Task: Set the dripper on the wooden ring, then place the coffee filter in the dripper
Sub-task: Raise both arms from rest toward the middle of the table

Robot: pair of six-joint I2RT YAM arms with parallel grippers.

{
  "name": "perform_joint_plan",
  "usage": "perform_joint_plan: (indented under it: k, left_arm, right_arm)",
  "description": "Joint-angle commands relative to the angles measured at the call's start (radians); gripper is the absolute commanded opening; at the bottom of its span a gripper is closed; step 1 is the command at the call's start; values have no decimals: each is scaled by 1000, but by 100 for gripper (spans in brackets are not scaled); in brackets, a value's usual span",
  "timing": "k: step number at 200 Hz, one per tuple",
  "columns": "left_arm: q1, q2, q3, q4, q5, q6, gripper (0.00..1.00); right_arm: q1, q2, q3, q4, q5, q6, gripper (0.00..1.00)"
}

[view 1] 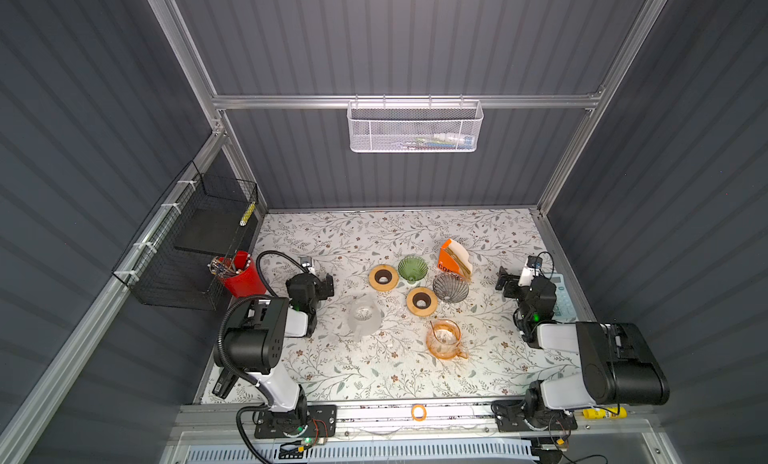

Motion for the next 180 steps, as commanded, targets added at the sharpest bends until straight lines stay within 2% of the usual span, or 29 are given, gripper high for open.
perform_joint_plan:
  k: [1,39,59,91,102,113,128,143,158,180]
  left_arm:
    - [6,16,18,21,11,19,100]
    - [6,17,21,18,13,19,100]
    - [6,17,21,18,12,19,100]
    - [6,11,20,29,-6,17,91]
    - [6,-33,40,-46,-23,6,86]
    - [6,-93,85,-187,-23,6,82]
    - [5,-157,154,-348,-25,-14,78]
    - [4,-222,189,-445,5,-77,75]
    - [-2,-295,210,-521,45,-141,74]
    - [-44,-398,258,-682,85,-184,72]
  right_arm:
    - [5,10,19,24,6,-3,99]
    - [1,12,24,13,-2,0,99]
    - [-20,9,33,-5,-48,11,99]
    - [-21,9,31,-3,-58,6,99]
    - [-20,6,30,-5,-113,-17,99]
    - [-16,-11,20,4,-114,-19,99]
    - [11,-75,17,-34,7,-11,98]
    - [41,-165,43,-144,143,-4,91]
    - [93,-263,105,-335,241,-18,85]
    - [183,-386,200,-614,367,-13,83]
